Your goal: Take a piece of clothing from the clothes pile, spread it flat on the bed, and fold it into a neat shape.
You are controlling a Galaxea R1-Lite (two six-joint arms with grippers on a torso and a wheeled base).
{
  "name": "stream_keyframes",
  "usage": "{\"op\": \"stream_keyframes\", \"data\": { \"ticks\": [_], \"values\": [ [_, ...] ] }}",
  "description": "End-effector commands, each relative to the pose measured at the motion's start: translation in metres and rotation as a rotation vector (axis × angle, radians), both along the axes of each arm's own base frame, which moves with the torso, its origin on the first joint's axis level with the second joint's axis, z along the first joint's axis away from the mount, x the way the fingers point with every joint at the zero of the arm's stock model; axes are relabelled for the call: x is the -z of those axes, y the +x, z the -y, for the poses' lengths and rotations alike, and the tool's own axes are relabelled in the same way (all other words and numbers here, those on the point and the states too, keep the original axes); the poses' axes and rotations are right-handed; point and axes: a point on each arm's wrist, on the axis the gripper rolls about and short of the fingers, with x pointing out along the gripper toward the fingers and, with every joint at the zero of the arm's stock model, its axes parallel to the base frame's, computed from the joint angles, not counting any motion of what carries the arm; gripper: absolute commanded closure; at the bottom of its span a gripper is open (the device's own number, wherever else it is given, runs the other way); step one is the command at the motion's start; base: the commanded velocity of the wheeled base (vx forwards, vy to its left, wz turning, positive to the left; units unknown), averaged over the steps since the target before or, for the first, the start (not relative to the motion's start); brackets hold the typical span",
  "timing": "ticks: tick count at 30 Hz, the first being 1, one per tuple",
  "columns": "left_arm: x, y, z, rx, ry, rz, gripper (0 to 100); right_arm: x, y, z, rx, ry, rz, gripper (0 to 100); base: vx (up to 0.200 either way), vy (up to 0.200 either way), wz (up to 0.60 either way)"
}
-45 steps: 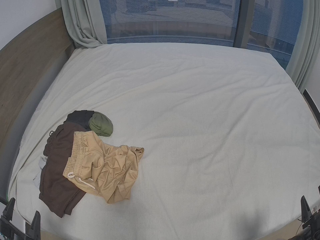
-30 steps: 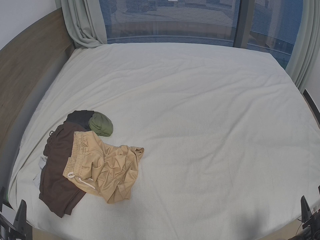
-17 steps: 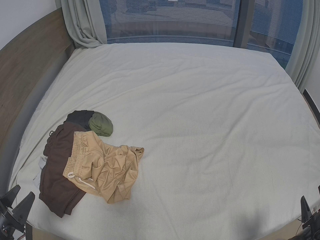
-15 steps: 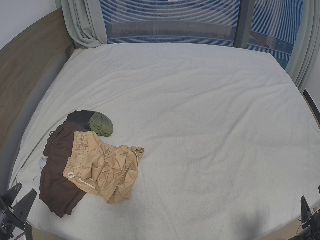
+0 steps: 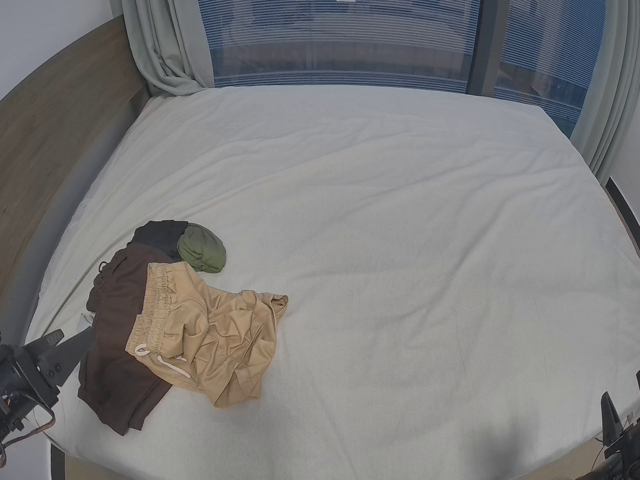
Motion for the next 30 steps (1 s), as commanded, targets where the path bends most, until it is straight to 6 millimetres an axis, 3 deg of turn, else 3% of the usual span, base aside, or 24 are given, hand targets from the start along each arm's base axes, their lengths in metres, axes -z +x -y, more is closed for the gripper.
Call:
{"op": "stream_keyframes", "data": {
  "ticks": [1,7,13,23,30],
  "values": [
    [-0.003,0.019,0.003,-0.003,0.009,-0.058,0,0.005,0.001,0.0,0.0,0.0,-0.007,0,0.0,0.0,0.0],
    [-0.001,0.045,-0.001,-0.053,0.007,-0.11,0,0.005,0.001,0.0,0.0,-0.001,-0.007,0,0.0,0.0,0.0],
    [0.005,0.08,-0.02,-0.037,-0.053,-0.151,0,0.005,0.001,0.0,0.0,-0.001,-0.007,0,0.0,0.0,0.0],
    [0.016,0.105,-0.028,0.041,-0.104,-0.233,0,0.005,0.001,0.0,0.0,-0.001,-0.007,0,0.0,0.0,0.0],
    [0.022,0.137,-0.033,0.065,-0.109,-0.278,0,0.005,0.001,0.0,0.0,-0.001,-0.007,0,0.0,0.0,0.0]
  ]
}}
